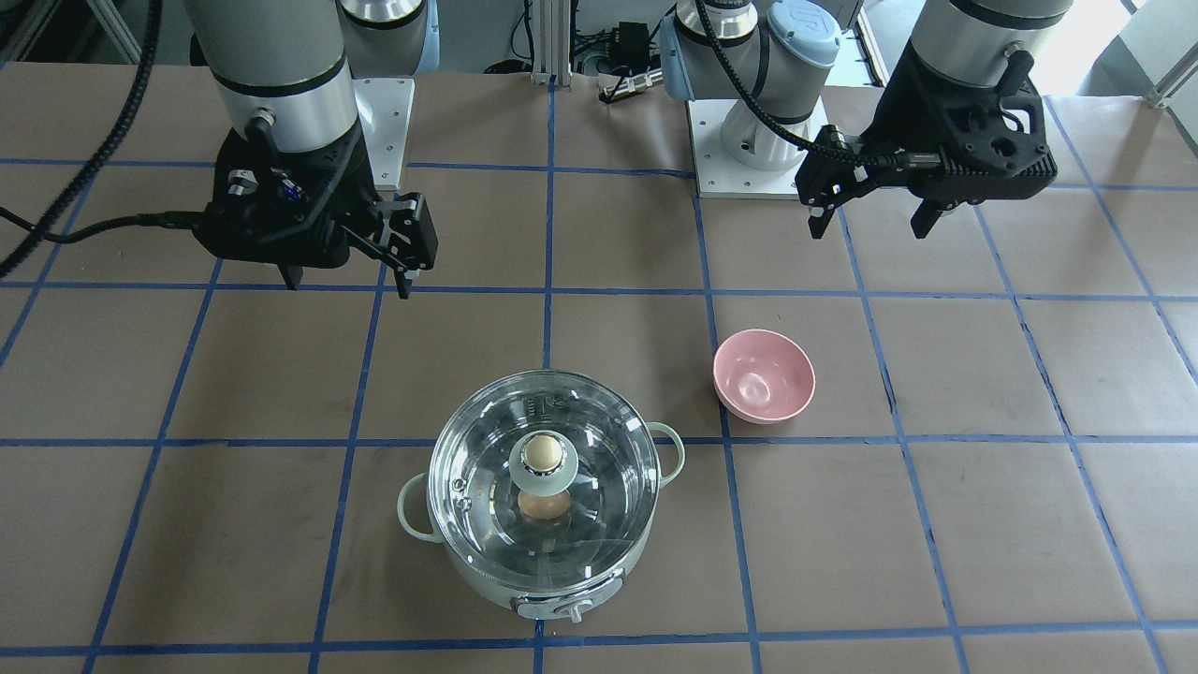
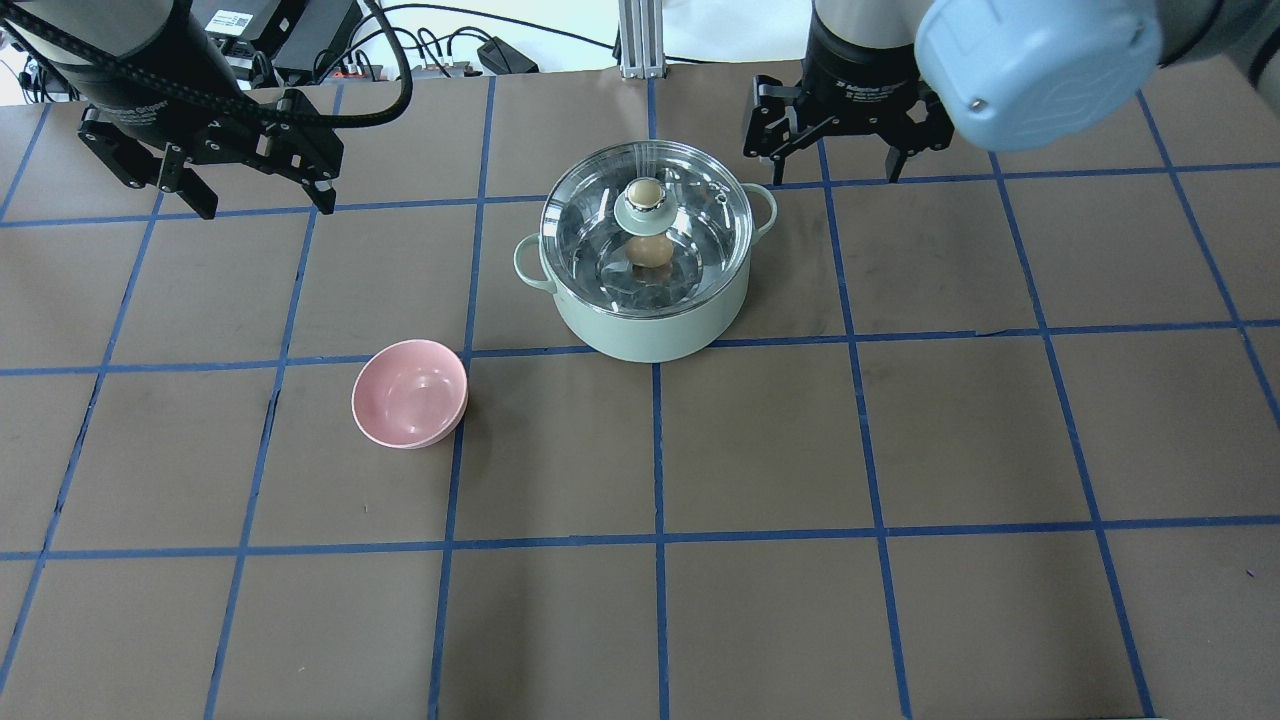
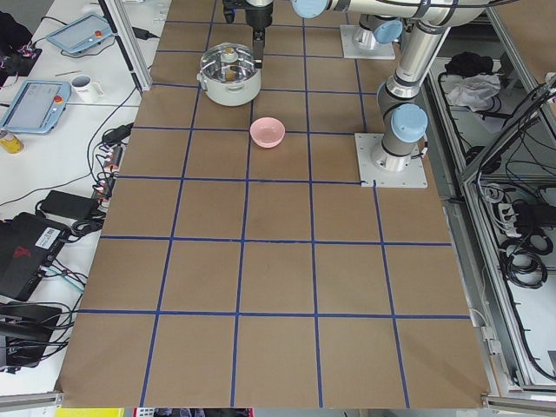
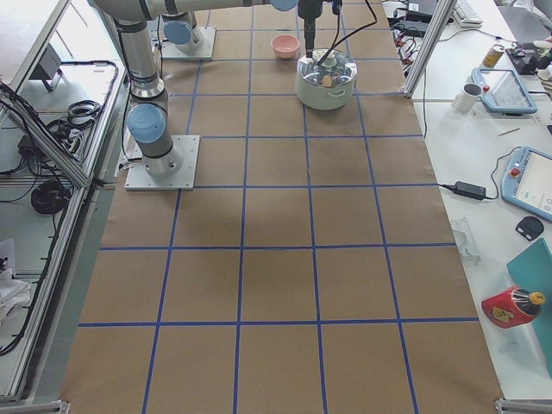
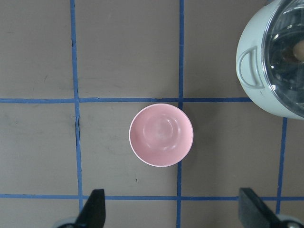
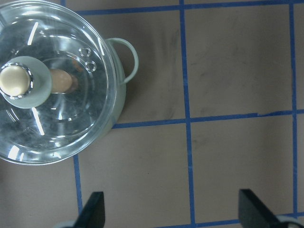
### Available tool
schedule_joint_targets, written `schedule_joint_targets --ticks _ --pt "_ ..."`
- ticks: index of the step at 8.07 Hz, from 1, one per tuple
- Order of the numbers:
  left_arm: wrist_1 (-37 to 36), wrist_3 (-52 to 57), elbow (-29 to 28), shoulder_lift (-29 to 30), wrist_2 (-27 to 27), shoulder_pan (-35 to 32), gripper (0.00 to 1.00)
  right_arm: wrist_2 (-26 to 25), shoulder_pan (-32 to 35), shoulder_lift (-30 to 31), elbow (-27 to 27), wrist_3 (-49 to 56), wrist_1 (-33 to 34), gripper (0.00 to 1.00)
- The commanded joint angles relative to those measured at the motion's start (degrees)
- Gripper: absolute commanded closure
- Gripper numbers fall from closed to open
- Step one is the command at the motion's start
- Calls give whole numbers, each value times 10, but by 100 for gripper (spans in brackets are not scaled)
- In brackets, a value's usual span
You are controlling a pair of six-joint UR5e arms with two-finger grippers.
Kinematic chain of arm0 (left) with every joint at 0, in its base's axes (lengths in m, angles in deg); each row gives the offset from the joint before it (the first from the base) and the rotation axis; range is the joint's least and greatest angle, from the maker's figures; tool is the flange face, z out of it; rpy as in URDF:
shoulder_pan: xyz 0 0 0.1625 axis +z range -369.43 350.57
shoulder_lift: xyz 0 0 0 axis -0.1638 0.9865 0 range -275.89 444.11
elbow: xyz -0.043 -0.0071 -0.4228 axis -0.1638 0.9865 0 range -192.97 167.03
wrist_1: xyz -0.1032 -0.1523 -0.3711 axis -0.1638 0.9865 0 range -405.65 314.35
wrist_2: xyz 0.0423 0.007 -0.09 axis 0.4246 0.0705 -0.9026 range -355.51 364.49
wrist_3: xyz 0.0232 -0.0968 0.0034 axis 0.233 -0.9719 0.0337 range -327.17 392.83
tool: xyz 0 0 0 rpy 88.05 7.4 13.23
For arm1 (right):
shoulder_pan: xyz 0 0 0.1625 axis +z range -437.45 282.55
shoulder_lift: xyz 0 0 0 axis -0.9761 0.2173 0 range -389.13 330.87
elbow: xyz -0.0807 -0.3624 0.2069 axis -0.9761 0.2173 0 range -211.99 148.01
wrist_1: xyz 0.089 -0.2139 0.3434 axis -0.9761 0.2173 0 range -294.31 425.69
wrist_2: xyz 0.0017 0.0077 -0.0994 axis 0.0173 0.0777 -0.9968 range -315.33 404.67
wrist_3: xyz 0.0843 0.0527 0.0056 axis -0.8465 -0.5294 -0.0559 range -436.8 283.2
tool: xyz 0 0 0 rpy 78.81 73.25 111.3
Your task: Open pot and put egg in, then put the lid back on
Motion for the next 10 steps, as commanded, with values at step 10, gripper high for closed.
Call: schedule_joint_targets --ticks 10 --pt "0 -3 0 0 -1 -5 0 2 -114 50 -22 131 -55 0"
